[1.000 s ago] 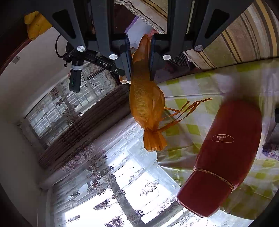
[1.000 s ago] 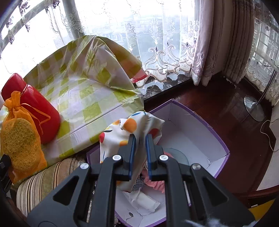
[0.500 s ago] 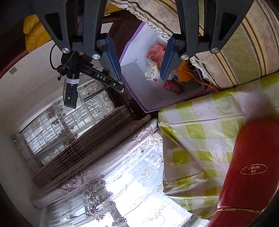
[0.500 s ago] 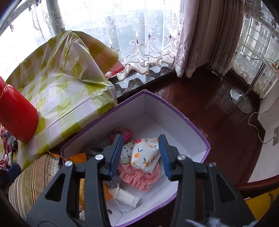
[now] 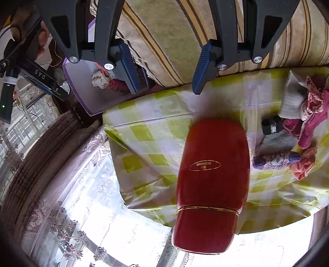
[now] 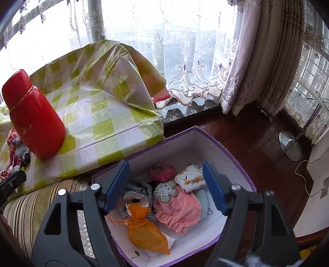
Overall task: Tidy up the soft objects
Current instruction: 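Move both grippers back over the remaining items on the cushion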
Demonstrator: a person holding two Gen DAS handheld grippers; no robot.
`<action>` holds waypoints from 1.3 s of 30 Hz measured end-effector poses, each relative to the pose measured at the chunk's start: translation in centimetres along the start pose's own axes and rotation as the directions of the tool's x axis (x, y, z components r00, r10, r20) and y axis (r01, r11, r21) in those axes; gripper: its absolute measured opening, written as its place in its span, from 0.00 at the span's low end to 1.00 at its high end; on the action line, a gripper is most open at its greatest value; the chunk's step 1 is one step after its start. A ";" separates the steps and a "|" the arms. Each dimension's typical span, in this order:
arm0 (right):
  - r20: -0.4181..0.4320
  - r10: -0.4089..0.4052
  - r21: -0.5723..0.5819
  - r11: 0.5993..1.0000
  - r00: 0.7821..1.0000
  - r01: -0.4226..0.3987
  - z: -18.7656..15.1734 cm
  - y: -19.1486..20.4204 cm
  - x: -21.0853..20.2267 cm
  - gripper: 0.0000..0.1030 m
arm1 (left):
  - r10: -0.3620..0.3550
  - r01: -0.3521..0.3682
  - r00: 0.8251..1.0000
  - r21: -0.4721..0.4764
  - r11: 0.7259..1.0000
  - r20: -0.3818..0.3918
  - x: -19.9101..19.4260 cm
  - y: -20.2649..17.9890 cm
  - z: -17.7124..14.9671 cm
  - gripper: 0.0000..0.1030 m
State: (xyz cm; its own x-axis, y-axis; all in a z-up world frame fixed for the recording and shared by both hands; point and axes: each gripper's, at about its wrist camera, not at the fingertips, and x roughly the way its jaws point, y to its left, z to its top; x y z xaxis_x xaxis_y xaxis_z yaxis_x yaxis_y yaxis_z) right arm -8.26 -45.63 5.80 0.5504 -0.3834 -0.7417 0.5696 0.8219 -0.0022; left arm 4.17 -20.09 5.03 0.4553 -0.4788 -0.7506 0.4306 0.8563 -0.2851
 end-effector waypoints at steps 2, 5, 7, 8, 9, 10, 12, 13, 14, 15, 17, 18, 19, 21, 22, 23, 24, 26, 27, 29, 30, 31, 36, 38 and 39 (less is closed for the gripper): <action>0.056 0.009 -0.024 1.000 0.998 -0.007 0.3 1.1 -1.0 0.83 | 0.083 -0.081 0.996 -0.040 0.996 0.037 -0.6 1.5 0.1 0.72; 0.112 0.012 -0.109 0.994 0.994 0.001 0.5 3.4 -1.9 0.85 | 0.193 -0.188 0.978 -0.069 0.980 0.079 -1.2 3.6 0.4 0.80; 0.140 0.003 -0.176 0.984 0.990 0.022 0.3 5.2 -2.2 0.85 | 0.220 -0.213 0.971 -0.081 0.974 0.093 -1.6 5.0 0.4 0.80; 0.143 0.007 -0.202 0.979 0.990 0.023 0.1 5.9 -2.2 0.85 | 0.229 -0.221 0.969 -0.085 0.971 0.096 -1.7 5.7 0.5 0.80; 0.139 0.015 -0.222 0.975 0.990 0.016 0.1 6.7 -2.2 0.85 | 0.235 -0.227 0.967 -0.086 0.970 0.096 -2.0 6.3 0.6 0.80; 0.131 0.026 -0.236 0.972 0.991 0.005 -0.1 7.3 -2.1 0.85 | 0.241 -0.233 0.966 -0.084 0.969 0.094 -2.1 6.9 0.6 0.80; 0.120 0.061 -0.250 0.968 0.991 -0.029 -0.3 8.3 -2.1 0.85 | 0.274 -0.271 0.959 -0.055 0.961 0.076 -2.2 7.7 0.8 0.80; 0.112 0.081 -0.253 0.966 0.990 -0.051 -0.5 8.8 -2.0 0.85 | 0.292 -0.288 0.953 -0.052 0.956 0.077 -2.4 8.1 0.8 0.80; 0.103 0.100 -0.256 0.964 0.990 -0.070 -0.7 9.3 -2.0 0.85 | 0.294 -0.290 0.952 -0.055 0.955 0.086 -2.7 8.6 0.7 0.80; 0.092 0.116 -0.259 0.962 0.989 -0.088 -0.8 9.7 -1.9 0.85 | 0.294 -0.289 0.950 -0.061 0.955 0.101 -3.1 9.0 0.5 0.80; 0.063 0.148 -0.261 0.957 0.987 -0.127 -1.1 10.4 -1.8 0.85 | 0.307 -0.299 0.945 -0.076 0.951 0.116 -4.0 9.9 0.1 0.80; 0.049 0.167 -0.256 0.955 0.985 -0.149 -1.2 10.7 -1.7 0.85 | 0.317 -0.309 0.941 -0.082 0.948 0.117 -4.3 10.3 -0.1 0.80; 0.037 0.187 -0.250 0.953 0.982 -0.172 -1.2 10.9 -1.7 0.85 | 0.325 -0.317 0.938 -0.087 0.945 0.116 -4.6 10.7 -0.2 0.80; 0.026 0.227 -0.244 0.946 0.974 -0.214 -1.4 11.6 -1.7 0.85 | 0.334 -0.322 0.935 -0.104 0.941 0.120 -5.1 11.6 -0.5 0.80; 0.025 0.238 -0.247 0.943 0.971 -0.225 -1.4 12.0 -1.7 0.85 | 0.331 -0.317 0.935 -0.113 0.942 0.126 -5.3 11.9 -0.6 0.80; 0.024 0.246 -0.253 0.939 0.969 -0.232 -1.4 12.4 -1.8 0.85 | 0.331 -0.316 0.935 -0.120 0.941 0.129 -5.6 12.3 -0.6 0.80; 0.022 0.255 -0.259 0.935 0.967 -0.240 -1.4 12.9 -1.9 0.85 | 0.333 -0.318 0.934 -0.124 0.940 0.131 -5.7 12.6 -0.7 0.80; 0.013 0.274 -0.278 0.925 0.962 -0.259 -1.4 13.9 -1.9 0.85 | 0.338 -0.321 0.932 -0.136 0.937 0.128 -5.9 13.4 -0.7 0.79; 0.008 0.283 -0.288 0.919 0.959 -0.269 -1.4 14.5 -2.0 0.85 | 0.341 -0.322 0.931 -0.149 0.935 0.126 -6.0 13.8 -0.7 0.79; -0.004 0.306 -0.307 0.906 0.952 -0.292 -1.4 15.7 -2.1 0.85 | 0.343 -0.320 0.932 -0.179 0.930 0.117 -6.2 14.9 -0.8 0.79; -0.012 0.320 -0.315 0.898 0.947 -0.307 -1.4 16.3 -2.2 0.85 | 0.339 -0.313 0.933 -0.195 0.929 0.118 -6.3 15.5 -0.9 0.79; -0.019 0.335 -0.321 0.890 0.942 -0.323 -1.4 16.9 -2.1 0.85 | 0.336 -0.307 0.934 -0.213 0.928 0.120 -6.5 16.2 -1.0 0.78; -0.055 0.387 -0.367 0.849 0.920 -0.379 -1.4 20.3 -2.0 0.85 | 0.319 -0.270 0.939 -0.298 0.916 0.130 -7.5 19.4 -1.4 0.74; -0.067 0.413 -0.385 0.829 0.908 -0.406 -1.5 21.6 -2.1 0.85 | 0.317 -0.262 0.939 -0.319 0.911 0.135 -7.8 20.5 -1.5 0.73; -0.072 0.423 -0.396 0.819 0.903 -0.415 -1.6 22.3 -2.1 0.85 | 0.312 -0.254 0.940 -0.327 0.910 0.139 -8.0 21.0 -1.5 0.72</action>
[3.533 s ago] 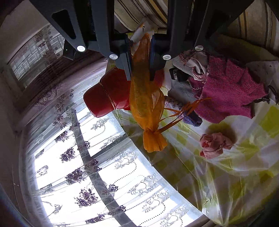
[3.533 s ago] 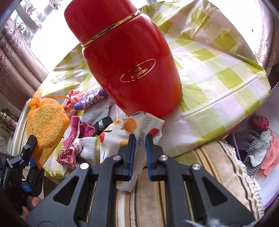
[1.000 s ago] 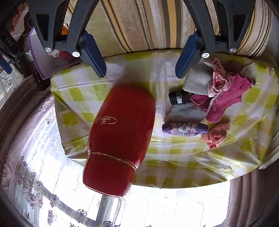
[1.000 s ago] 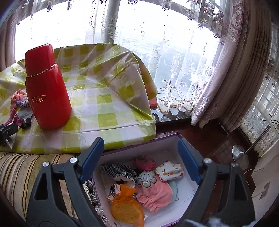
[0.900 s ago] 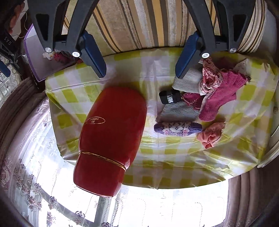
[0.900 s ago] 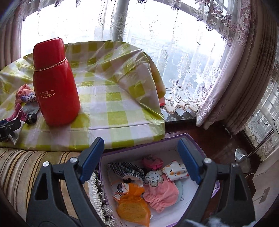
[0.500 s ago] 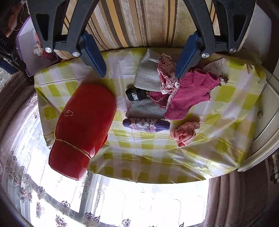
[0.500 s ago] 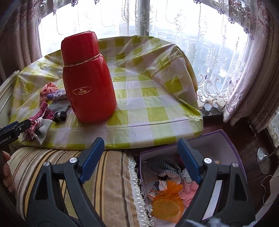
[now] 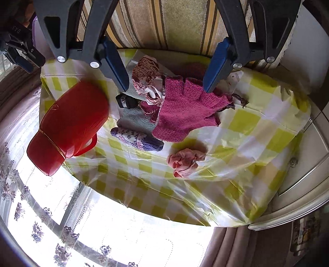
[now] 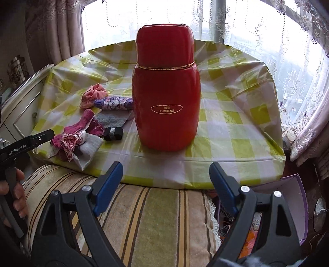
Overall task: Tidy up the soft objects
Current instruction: 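Move both grippers back over the remaining items on the cushion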
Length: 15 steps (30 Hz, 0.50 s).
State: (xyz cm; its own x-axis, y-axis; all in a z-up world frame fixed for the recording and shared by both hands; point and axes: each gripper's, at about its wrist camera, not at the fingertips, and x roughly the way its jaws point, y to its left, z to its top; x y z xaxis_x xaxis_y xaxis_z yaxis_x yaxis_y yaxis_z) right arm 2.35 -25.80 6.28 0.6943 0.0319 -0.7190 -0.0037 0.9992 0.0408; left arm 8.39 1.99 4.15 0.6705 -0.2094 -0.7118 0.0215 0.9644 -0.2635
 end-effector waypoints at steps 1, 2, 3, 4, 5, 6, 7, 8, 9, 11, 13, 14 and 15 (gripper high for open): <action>0.001 0.011 -0.012 1.000 1.000 -0.011 0.2 0.6 0.3 0.85 | -0.001 0.001 1.000 -0.007 1.000 0.002 0.0 0.4 0.1 0.72; 0.000 0.020 -0.024 1.000 1.000 -0.020 0.4 1.1 0.6 0.85 | 0.002 -0.002 1.000 -0.011 1.000 0.004 0.0 0.7 0.2 0.71; -0.002 0.029 -0.034 0.999 1.000 -0.029 0.6 1.6 0.8 0.85 | 0.001 -0.001 1.000 -0.016 1.000 0.005 0.0 1.0 0.2 0.71; -0.004 0.037 -0.043 0.998 0.999 -0.037 0.9 2.1 1.2 0.85 | -0.004 0.004 1.000 -0.021 1.000 0.003 0.1 1.3 0.3 0.71; -0.008 0.044 -0.050 0.998 0.999 -0.044 1.1 2.5 1.5 0.85 | -0.006 0.006 1.000 -0.024 1.000 0.002 0.2 1.6 0.4 0.71; -0.012 0.050 -0.056 0.997 0.999 -0.051 1.3 2.9 1.8 0.85 | -0.007 0.007 1.000 -0.028 1.000 0.001 0.3 1.8 0.5 0.71; -0.016 0.057 -0.061 0.996 0.998 -0.058 1.5 3.4 2.2 0.85 | -0.011 0.011 1.000 -0.032 0.999 -0.002 0.5 2.1 0.6 0.71; -0.019 0.064 -0.066 0.996 0.998 -0.065 1.6 3.8 2.4 0.85 | -0.017 0.017 1.000 -0.037 0.999 -0.004 0.6 2.3 0.7 0.71; -0.022 0.070 -0.073 0.995 0.997 -0.072 1.9 4.2 2.7 0.85 | -0.023 0.023 1.000 -0.042 0.999 -0.005 0.7 2.5 0.7 0.69; -0.024 0.083 -0.086 0.993 0.996 -0.084 2.3 5.0 3.2 0.85 | -0.034 0.034 0.999 -0.046 0.998 -0.009 1.0 2.8 1.0 0.68; -0.024 0.092 -0.103 0.990 0.995 -0.094 2.8 5.9 3.6 0.85 | -0.047 0.046 0.999 -0.055 0.997 -0.013 1.4 3.1 1.3 0.68; -0.025 0.097 -0.113 0.989 0.995 -0.099 3.0 6.4 3.8 0.85 | -0.052 0.051 0.999 -0.058 0.997 -0.015 1.7 3.3 1.5 0.68; -0.027 0.101 -0.123 0.987 0.995 -0.103 3.2 6.9 4.1 0.85 | -0.056 0.055 0.998 -0.061 0.997 -0.019 1.9 3.5 1.6 0.68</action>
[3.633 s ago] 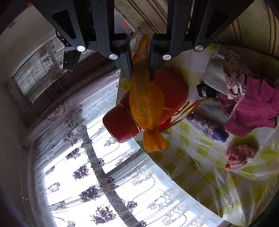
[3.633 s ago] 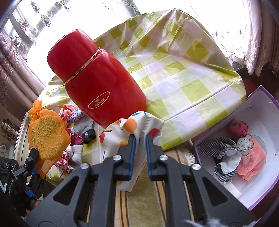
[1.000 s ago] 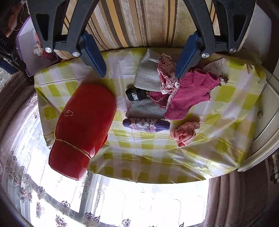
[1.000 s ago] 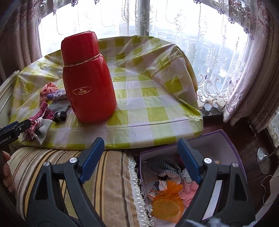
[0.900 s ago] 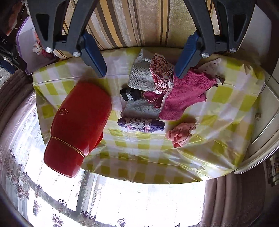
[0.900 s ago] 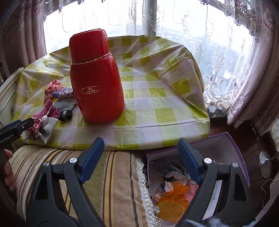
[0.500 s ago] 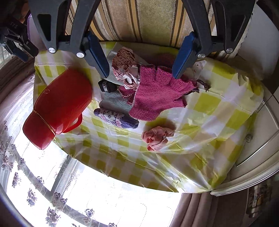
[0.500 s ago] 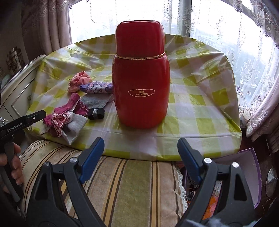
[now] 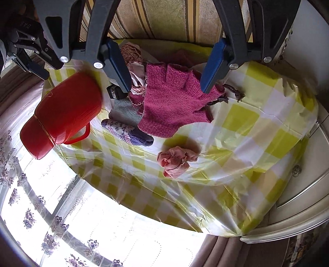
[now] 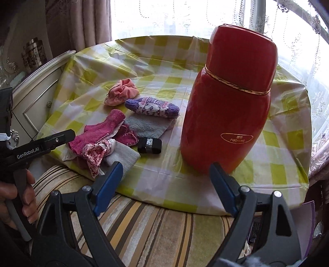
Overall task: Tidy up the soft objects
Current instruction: 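Move both grippers back over the remaining items on the cushion, then grasp the pink knit bundle with the left gripper while the right grasps the purple mitten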
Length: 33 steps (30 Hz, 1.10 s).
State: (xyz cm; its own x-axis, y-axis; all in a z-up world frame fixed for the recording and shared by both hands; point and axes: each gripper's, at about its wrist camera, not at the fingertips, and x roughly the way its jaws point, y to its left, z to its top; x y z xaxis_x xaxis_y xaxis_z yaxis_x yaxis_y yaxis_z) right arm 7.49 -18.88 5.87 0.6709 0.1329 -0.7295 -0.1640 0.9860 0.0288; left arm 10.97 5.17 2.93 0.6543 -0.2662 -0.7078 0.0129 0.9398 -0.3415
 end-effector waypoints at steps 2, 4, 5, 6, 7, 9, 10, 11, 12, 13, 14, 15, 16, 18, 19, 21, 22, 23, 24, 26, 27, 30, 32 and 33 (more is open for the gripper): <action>-0.004 0.010 -0.017 1.000 1.000 -0.010 0.6 0.8 0.6 0.85 | -0.007 0.007 1.000 -0.012 1.000 -0.004 0.4 0.5 0.4 0.67; -0.006 0.018 -0.033 0.999 1.000 -0.019 1.3 1.6 1.3 0.85 | -0.009 0.009 1.000 -0.016 1.000 -0.002 0.7 0.8 0.8 0.67; -0.005 0.023 -0.041 0.999 1.000 -0.023 1.7 2.1 1.6 0.85 | -0.005 0.005 1.000 -0.015 1.000 0.002 0.9 1.0 1.1 0.67; -0.002 0.027 -0.049 0.998 1.000 -0.027 2.1 2.5 1.9 0.85 | -0.001 0.002 1.000 -0.016 1.000 0.007 1.0 1.1 1.4 0.67; 0.000 0.031 -0.056 0.998 1.000 -0.031 2.6 3.0 2.2 0.85 | 0.001 -0.001 1.000 -0.019 1.000 0.011 1.2 1.4 1.7 0.67; 0.002 0.036 -0.070 0.997 0.999 -0.036 3.5 3.8 2.9 0.85 | 0.001 -0.001 1.000 -0.029 1.000 0.018 1.5 1.8 2.4 0.67; 0.004 0.039 -0.075 0.996 0.999 -0.039 3.9 4.2 3.3 0.85 | 0.000 0.001 1.000 -0.035 0.999 0.022 1.7 2.1 2.8 0.67; 0.006 0.042 -0.078 0.996 0.999 -0.042 4.4 4.5 3.8 0.85 | -0.001 0.002 1.000 -0.039 0.999 0.025 1.9 2.3 3.1 0.67; 0.003 0.043 -0.081 0.996 0.999 -0.042 4.9 4.8 4.3 0.85 | -0.002 0.004 1.000 -0.044 0.999 0.027 2.1 2.4 3.5 0.67; -0.001 0.042 -0.083 0.996 0.999 -0.042 5.5 5.1 4.9 0.85 | -0.006 0.007 1.000 -0.048 0.999 0.030 2.3 2.6 3.9 0.67; -0.004 0.042 -0.085 0.996 0.999 -0.042 6.0 5.3 5.5 0.85 | -0.009 0.011 0.999 -0.050 0.999 0.034 2.4 2.7 4.3 0.67; -0.008 0.041 -0.086 0.995 0.999 -0.041 6.5 5.6 6.1 0.85 | -0.011 0.013 0.999 -0.053 0.999 0.037 2.6 2.9 4.7 0.67; -0.012 0.035 -0.085 0.996 0.999 -0.036 7.0 5.7 6.8 0.85 | -0.014 0.016 0.999 -0.058 0.998 0.040 2.8 3.0 5.2 0.67; -0.019 0.026 -0.072 0.997 0.999 -0.027 8.0 5.8 8.1 0.85 | -0.023 0.025 0.999 -0.064 0.998 0.044 3.3 3.3 6.1 0.67; -0.024 0.023 -0.062 0.998 0.999 -0.024 8.4 5.8 8.8 0.85 | -0.027 0.030 0.999 -0.065 0.997 0.044 3.6 3.4 6.6 0.67; -0.041 0.013 -0.040 0.999 0.999 -0.015 9.1 5.7 10.2 0.85 | -0.037 0.040 0.999 -0.073 0.997 0.039 4.4 3.7 7.5 0.67; -0.049 0.007 -0.029 1.000 0.999 -0.009 9.4 5.6 10.9 0.85 | -0.044 0.047 0.998 -0.078 0.996 0.037 4.8 3.9 8.0 0.67; -0.057 0.003 -0.020 1.000 0.998 -0.005 9.6 5.5 11.6 0.85 | -0.050 0.052 0.998 -0.085 0.995 0.033 5.2 4.1 8.4 0.67; -0.065 -0.003 -0.014 1.000 0.998 0.002 9.8 5.4 12.3 0.85 | -0.052 0.054 0.998 -0.093 0.994 0.029 5.6 4.3 8.9 0.67; -0.080 -0.013 -0.007 1.000 0.997 0.012 10.1 5.2 13.5 0.85 | -0.064 0.066 0.998 -0.108 0.992 0.022 6.5 4.6 9.8 0.67; -0.085 -0.017 -0.004 1.000 0.996 0.016 10.2 5.1 14.0 0.85 | -0.070 0.071 0.997 -0.113 0.991 0.017 7.0 4.6 10.3 0.67; -0.094 -0.037 0.002 0.999 0.995 0.037 10.6 4.9 15.3 0.85 | -0.082 0.082 0.997 -0.122 0.989 0.003 8.5 4.8 12.0 0.67; -0.098 -0.050 0.003 0.999 0.994 0.051 10.8 4.9 16.0 0.85 | -0.084 0.083 0.996 -0.120 0.989 -0.007 9.7 4.7 13.0 0.67; -0.100 -0.051 0.002 0.999 0.994 0.052 10.9 4.9 16.4 0.85 | -0.081 0.079 0.997 -0.119 0.990 -0.013 10.3 4.7 13.5 0.68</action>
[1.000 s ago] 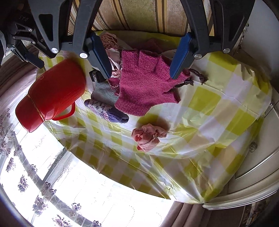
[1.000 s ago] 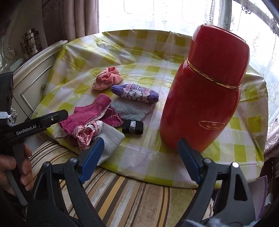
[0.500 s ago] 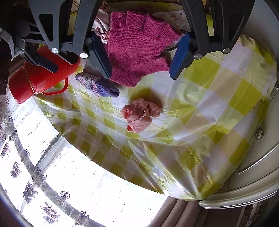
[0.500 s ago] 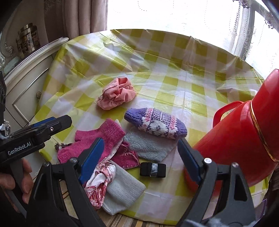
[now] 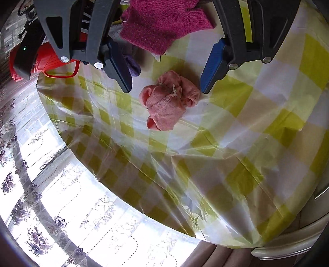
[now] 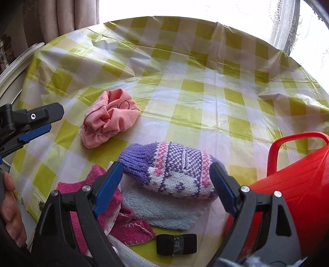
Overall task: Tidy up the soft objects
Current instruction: 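Grasp the pink knit bundle with the left gripper while the right grasps the purple mitten, then carry both items over the purple box and open both grippers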
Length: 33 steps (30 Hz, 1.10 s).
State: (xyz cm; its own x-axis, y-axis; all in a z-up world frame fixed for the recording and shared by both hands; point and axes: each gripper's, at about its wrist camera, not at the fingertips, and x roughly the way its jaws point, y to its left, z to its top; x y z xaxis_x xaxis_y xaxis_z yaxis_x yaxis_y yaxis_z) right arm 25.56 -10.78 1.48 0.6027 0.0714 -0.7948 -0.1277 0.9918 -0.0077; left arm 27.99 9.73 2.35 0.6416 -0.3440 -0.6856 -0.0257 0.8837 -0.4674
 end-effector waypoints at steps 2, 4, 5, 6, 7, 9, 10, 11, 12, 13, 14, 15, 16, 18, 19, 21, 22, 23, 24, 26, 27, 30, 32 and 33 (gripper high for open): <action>-0.004 -0.001 -0.001 1.000 1.000 0.001 0.2 0.0 0.7 0.85 | 0.008 -0.008 1.000 0.005 1.000 -0.019 1.5 0.0 0.9 0.68; -0.004 0.005 0.008 1.000 1.000 -0.005 0.4 -0.1 1.2 0.85 | 0.027 -0.027 0.999 0.013 1.000 -0.042 3.1 0.1 1.6 0.68; -0.003 0.008 0.010 1.000 1.000 -0.008 0.5 -0.1 1.5 0.85 | 0.039 -0.039 0.998 0.014 0.999 -0.053 3.8 0.1 1.9 0.69; -0.003 0.007 0.011 1.000 1.000 -0.007 0.5 -0.2 1.7 0.85 | 0.047 -0.047 0.997 0.012 0.999 -0.064 4.7 0.2 2.1 0.70; -0.003 0.008 0.010 1.000 1.000 -0.008 0.5 -0.2 2.0 0.85 | 0.054 -0.054 0.995 0.009 0.999 -0.079 5.6 0.3 2.2 0.70; 0.002 0.006 0.000 1.000 1.000 -0.006 0.5 -0.1 2.3 0.85 | 0.075 -0.075 0.990 0.006 0.997 -0.119 7.3 0.5 2.3 0.70; 0.005 0.000 -0.005 1.000 1.000 0.000 0.4 -0.1 2.5 0.85 | 0.075 -0.075 0.988 0.006 0.997 -0.136 8.1 0.5 2.2 0.70; 0.005 -0.002 -0.006 1.000 1.000 0.002 0.3 -0.1 2.7 0.85 | 0.072 -0.072 0.986 0.007 0.997 -0.148 8.8 0.6 2.2 0.70; 0.006 0.000 -0.006 1.000 1.000 0.000 0.2 -0.1 2.9 0.85 | 0.074 -0.073 0.985 0.011 0.997 -0.159 9.4 0.5 2.1 0.70; 0.010 -0.001 -0.007 1.000 1.000 0.001 0.1 -0.2 2.9 0.79 | 0.078 -0.075 0.983 0.021 0.997 -0.164 10.0 0.4 2.0 0.70; 0.014 -0.004 -0.006 1.000 1.000 0.004 0.1 -0.2 3.0 0.73 | 0.077 -0.072 0.984 0.033 0.997 -0.163 10.3 0.4 2.0 0.70; 0.018 -0.002 0.000 1.000 1.000 0.002 0.0 -0.3 3.0 0.64 | 0.081 -0.074 0.985 0.052 0.996 -0.149 10.4 0.2 1.9 0.64; 0.021 0.009 0.009 1.000 1.000 -0.010 0.0 -0.5 3.0 0.55 | 0.080 -0.070 0.986 0.071 0.995 -0.149 10.7 -0.1 1.8 0.54; 0.030 0.014 0.007 1.000 0.999 -0.014 0.1 -0.5 2.7 0.45 | 0.071 -0.059 0.986 0.081 0.995 -0.151 10.9 -0.3 1.7 0.38; 0.039 0.009 0.002 1.000 0.999 -0.010 0.1 -0.4 2.5 0.36 | 0.071 -0.058 0.986 0.091 0.994 -0.148 10.8 -0.5 1.5 0.35; 0.062 0.003 0.003 1.000 0.998 -0.003 0.2 -0.5 1.9 0.25 | 0.081 -0.067 0.988 0.112 0.991 -0.132 10.3 -0.7 1.3 0.29; 0.069 0.008 0.009 1.000 0.998 -0.009 0.2 -0.6 1.6 0.19 | 0.085 -0.071 0.989 0.114 0.991 -0.122 10.0 -0.7 1.2 0.29; 0.076 0.015 0.016 1.000 0.997 -0.016 0.3 -0.8 1.4 0.18 | 0.089 -0.076 0.990 0.115 0.990 -0.113 9.7 -0.7 1.2 0.27; 0.082 0.020 0.022 1.000 0.996 -0.022 0.3 -1.0 1.2 0.16 | 0.095 -0.083 0.990 0.116 0.990 -0.103 9.4 -0.7 1.1 0.27; 0.100 0.034 0.029 0.999 0.994 -0.037 0.3 -1.2 0.6 0.15 | 0.100 -0.091 0.992 0.117 0.989 -0.081 8.6 -0.6 1.0 0.26; 0.109 0.038 0.027 0.999 0.993 -0.041 0.3 -1.2 0.2 0.14 | 0.098 -0.090 0.993 0.115 0.989 -0.071 8.1 -0.6 0.9 0.26; 0.134 0.056 0.031 0.998 0.989 -0.061 0.6 -1.3 -0.9 0.14 | 0.099 -0.094 0.994 0.109 0.990 -0.044 6.7 -0.4 0.6 0.26; 0.148 0.075 0.041 0.996 0.986 -0.082 0.7 -1.4 -1.8 0.14 | 0.094 -0.091 0.995 0.111 0.990 -0.021 5.7 -0.3 0.4 0.26; 0.156 0.085 0.046 0.995 0.984 -0.093 0.8 -1.4 -2.2 0.14 | 0.091 -0.089 0.996 0.110 0.990 -0.010 5.1 -0.3 0.3 0.26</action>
State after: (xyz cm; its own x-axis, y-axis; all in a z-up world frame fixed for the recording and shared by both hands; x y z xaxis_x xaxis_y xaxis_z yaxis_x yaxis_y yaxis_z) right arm 25.03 -12.25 3.75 0.7051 0.1707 -0.6882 -0.1464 0.9847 0.0943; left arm 31.46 7.80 -0.83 0.6286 -0.2656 -0.7310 0.0015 0.9403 -0.3403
